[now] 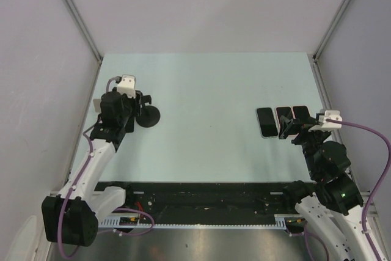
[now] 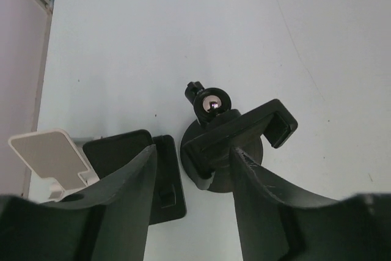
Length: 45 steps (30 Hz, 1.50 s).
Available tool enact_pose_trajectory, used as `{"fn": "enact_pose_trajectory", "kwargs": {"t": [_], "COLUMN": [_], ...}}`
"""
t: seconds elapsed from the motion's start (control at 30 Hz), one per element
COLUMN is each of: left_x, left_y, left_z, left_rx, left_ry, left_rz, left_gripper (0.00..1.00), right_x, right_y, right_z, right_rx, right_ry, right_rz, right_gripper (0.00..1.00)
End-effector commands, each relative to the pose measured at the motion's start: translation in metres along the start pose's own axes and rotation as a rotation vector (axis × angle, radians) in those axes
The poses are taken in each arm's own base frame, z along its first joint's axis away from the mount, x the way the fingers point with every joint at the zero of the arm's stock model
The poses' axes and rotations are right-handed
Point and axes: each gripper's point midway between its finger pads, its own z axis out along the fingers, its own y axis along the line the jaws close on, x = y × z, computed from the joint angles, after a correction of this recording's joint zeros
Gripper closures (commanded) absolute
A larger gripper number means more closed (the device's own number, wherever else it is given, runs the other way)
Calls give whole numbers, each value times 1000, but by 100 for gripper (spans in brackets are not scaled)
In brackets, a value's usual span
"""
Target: Remove the phone from the phone stand
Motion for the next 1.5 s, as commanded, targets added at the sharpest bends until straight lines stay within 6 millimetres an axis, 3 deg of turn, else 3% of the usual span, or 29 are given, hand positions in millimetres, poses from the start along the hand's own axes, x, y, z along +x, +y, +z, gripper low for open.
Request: {"fn": "enact_pose_trajectory", "kwargs": {"t": [0.0,0.17,0.27,0.43,0.57,0.67,0.7,0.77,0.8,0.97,1.07,1.17,1.4,1.47], "left_x": [-37,-47,-65,-97,-122,-138,-146,-150,-151,-148,-143,-138,-131,-132], "left_y": [3,10,16,30,50,72,79,88,94,108,116,123,121,120], "left_z": [-12,-25,-45,-91,-146,-201,-229,-257,-281,-336,-357,-365,-352,-362], "left_rx": [12,-31,-57,-118,-207,-306,-327,-371,-395,-446,-480,-518,-523,-511], "left_ry": [-141,-182,-253,-406,-555,-678,-748,-811,-869,-999,-1046,-1064,-1073,-1121], "left_rz": [11,-13,-43,-154,-297,-366,-389,-412,-436,-474,-496,-500,-468,-467], "left_gripper": [38,8,0,0,0,0,0,0,0,0,0,0,0,0], "right_x": [-10,-13,-15,-22,-31,-41,-45,-52,-54,-60,-57,-51,-45,-43], "right_y": [-2,-5,-8,-15,-24,-36,-38,-44,-47,-62,-69,-71,-73,-73], "right_z": [-1,-4,-4,-6,-11,-18,-20,-25,-26,-34,-38,-38,-36,-34], "right_rx": [11,21,36,72,113,166,171,200,210,284,318,327,341,338], "right_ry": [-46,-61,-69,-98,-143,-190,-208,-233,-243,-272,-286,-303,-312,-315], "right_rz": [10,17,19,36,53,65,68,64,62,55,64,79,76,74], "right_gripper": [1,2,2,0,0,0,0,0,0,0,0,0,0,0]}}
